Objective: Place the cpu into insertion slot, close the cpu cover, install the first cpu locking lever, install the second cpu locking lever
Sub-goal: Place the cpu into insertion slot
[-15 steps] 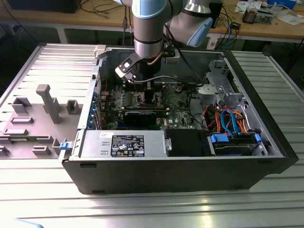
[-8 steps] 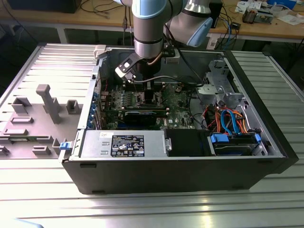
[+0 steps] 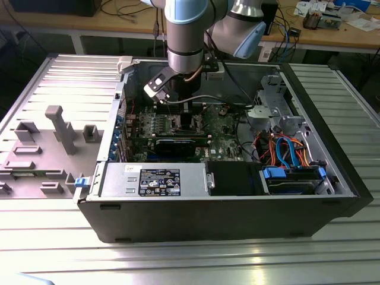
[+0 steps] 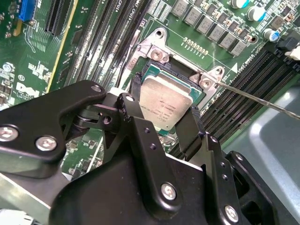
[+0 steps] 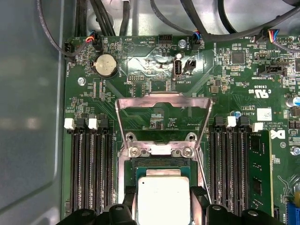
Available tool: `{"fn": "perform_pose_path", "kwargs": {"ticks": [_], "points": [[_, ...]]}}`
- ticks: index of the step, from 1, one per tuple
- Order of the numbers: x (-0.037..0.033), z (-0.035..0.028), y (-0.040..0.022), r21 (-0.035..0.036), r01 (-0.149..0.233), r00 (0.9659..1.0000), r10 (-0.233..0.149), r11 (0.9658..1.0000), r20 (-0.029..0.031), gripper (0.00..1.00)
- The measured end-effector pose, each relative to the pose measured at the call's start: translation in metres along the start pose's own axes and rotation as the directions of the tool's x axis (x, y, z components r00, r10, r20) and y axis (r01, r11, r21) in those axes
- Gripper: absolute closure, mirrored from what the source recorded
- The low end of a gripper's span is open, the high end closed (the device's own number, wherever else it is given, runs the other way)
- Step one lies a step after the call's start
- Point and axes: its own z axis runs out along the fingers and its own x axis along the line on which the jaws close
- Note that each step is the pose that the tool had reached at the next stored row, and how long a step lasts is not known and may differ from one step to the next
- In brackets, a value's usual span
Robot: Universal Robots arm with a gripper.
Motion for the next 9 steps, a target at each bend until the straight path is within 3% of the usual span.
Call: {"fn": "perform_pose_path", "kwargs": {"ticks": [2,4,9], "points": [[0.0003,0.0007,0.0001,-0.0013,0.002,1.0,-0.002,1.0,0.0098,0.45],[0.0011,0.0007,0.0006,-0.0013,-0.007,0.9999,0.007,1.0,0.015,0.45],[0.0016,0.0009,0.0007,-0.011,-0.007,0.9998,0.008,0.9999,0.0165,0.45]]}}
